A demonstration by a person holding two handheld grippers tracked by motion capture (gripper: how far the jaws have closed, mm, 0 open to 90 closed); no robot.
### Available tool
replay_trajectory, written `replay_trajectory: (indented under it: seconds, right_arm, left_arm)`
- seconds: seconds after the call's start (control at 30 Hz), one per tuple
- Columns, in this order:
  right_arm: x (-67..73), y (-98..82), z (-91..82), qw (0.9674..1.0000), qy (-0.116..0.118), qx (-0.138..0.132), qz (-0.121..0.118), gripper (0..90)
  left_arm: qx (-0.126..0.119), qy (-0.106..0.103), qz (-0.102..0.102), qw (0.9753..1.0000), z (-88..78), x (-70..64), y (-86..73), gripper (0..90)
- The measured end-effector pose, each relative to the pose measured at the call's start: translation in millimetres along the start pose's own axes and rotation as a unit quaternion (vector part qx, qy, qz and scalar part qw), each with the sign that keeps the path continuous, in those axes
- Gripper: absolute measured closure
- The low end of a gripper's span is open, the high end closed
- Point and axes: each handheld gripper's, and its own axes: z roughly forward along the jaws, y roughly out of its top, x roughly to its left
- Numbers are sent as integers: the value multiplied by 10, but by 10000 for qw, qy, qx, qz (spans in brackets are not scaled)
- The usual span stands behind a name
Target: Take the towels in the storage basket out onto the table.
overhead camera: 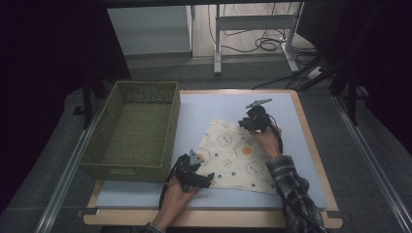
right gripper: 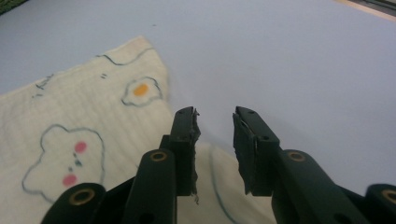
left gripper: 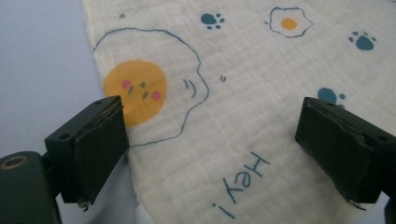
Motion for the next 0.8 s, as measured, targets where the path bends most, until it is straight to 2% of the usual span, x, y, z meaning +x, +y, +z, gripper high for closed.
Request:
replay_trajectory:
  seconds: [0.07, 0.1, 0.2, 0.23, 0.27, 0.33, 0.37, 0.43, 0.47, 0.5, 0.53, 0.57, 0.63, 0.67, 0.8]
  right_arm:
    - [61, 21, 95, 9998, 3, 129, -123, 648]
    - [124, 8, 184, 9992, -11, 278, -292, 627]
    - [156, -23, 205, 9992, -11, 249, -320, 632]
    - [169, -53, 187, 9995, 63, 221, -227, 734]
    - [169, -53, 187, 9995, 63, 221, -227, 734]
    - [184, -88, 170, 9994, 238, 202, -120, 836]
    - [199, -95, 164, 9994, 245, 210, -81, 859]
    - [226, -65, 151, 9992, 167, 301, -196, 881]
    - [229, -36, 142, 9991, 48, 299, -298, 883]
    - [227, 3, 113, 9992, -76, 220, -334, 883]
    - [214, 35, 84, 9994, -97, 100, -318, 883]
    - [194, 83, 39, 9996, -130, -54, -262, 881]
    - [161, 169, -28, 9988, -233, -261, -357, 815]
    - [149, 193, -38, 9987, -262, -218, -371, 715]
    - [92, 123, -90, 9990, -284, -109, -315, 654]
  left_arm:
    - [-9, -4, -9, 10000, 1, -1, 0, 89]
    - [-9, -6, -9, 10000, 1, -1, -1, 89]
    - [-23, -7, -27, 10000, 4, -4, -1, 89]
    - [-21, -7, -25, 10000, 3, -3, -1, 89]
    - [-20, -7, -23, 10000, 3, -3, -1, 89]
    - [-26, -8, -23, 10000, 4, -3, -1, 89]
    - [-27, -8, -21, 10000, 5, -3, -1, 89]
    - [-31, -9, -26, 10000, 5, -4, -1, 89]
    - [-31, -8, -27, 10000, 5, -4, -1, 89]
    - [-5, -6, -14, 10000, 1, -2, 0, 89]
    - [-16, -7, -16, 10000, 3, -1, -1, 89]
    - [-5, -8, -12, 10000, 2, 0, 0, 89]
    - [-7, -8, -14, 10000, 2, 0, 0, 89]
    - [-5, -10, -15, 10000, 1, 0, 0, 89]
    - [3, -20, -17, 10000, 1, 4, 1, 88]
